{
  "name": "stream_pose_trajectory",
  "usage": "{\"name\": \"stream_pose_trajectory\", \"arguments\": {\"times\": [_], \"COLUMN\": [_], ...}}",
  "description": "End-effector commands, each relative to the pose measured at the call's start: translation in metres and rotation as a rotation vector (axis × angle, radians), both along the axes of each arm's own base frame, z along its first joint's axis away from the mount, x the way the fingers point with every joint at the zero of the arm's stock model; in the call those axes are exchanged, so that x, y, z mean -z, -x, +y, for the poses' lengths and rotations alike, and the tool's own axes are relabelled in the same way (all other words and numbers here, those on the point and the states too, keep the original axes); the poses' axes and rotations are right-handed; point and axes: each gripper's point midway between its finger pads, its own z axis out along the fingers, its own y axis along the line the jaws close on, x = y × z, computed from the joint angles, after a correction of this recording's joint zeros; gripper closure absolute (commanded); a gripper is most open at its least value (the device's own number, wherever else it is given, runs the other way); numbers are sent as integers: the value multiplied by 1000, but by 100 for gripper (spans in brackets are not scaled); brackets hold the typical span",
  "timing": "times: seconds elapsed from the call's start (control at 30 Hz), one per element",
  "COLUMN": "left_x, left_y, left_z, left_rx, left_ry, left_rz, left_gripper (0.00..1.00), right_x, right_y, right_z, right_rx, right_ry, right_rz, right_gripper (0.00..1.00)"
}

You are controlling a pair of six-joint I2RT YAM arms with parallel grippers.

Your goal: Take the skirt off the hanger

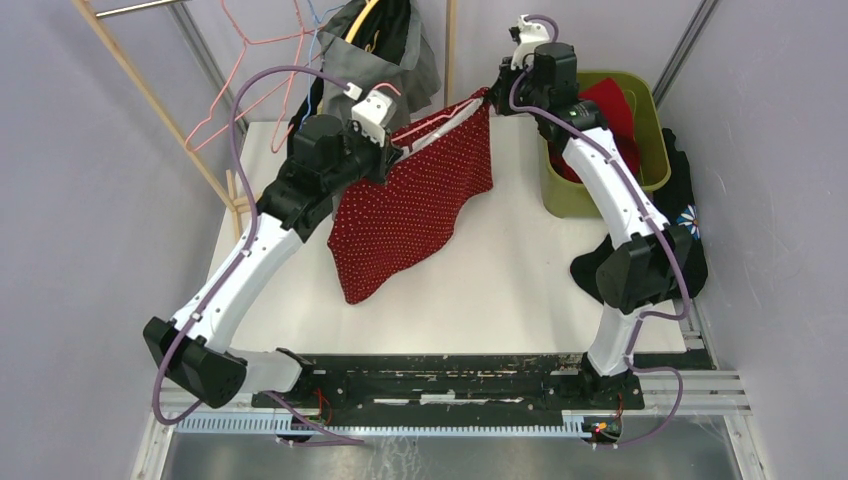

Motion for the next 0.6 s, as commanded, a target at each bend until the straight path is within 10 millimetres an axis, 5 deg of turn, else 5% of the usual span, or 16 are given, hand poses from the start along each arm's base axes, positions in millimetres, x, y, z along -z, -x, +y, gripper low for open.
{"name": "stream_pose_trajectory", "arguments": {"times": [0.0,0.13,0.27,0.4,0.57], "left_x": [-62,-80,-108,-144,-173], "left_y": [39,36,7,-33,-79], "left_z": [5,23,24,6,-24], "left_rx": [84,-4,-67,-84,-62], "left_ry": [74,75,96,173,287], "left_rz": [-109,-172,-252,-363,-446], "left_gripper": [97,97,97,97,97], "right_x": [-16,2,20,30,9], "right_y": [-34,-37,-26,1,52], "right_z": [-28,-20,-4,26,77], "right_rx": [102,77,33,-55,-207], "right_ry": [-22,-48,-139,-199,-269], "right_rz": [-93,-52,16,61,51], "right_gripper": [99,99,100,99,99]}}
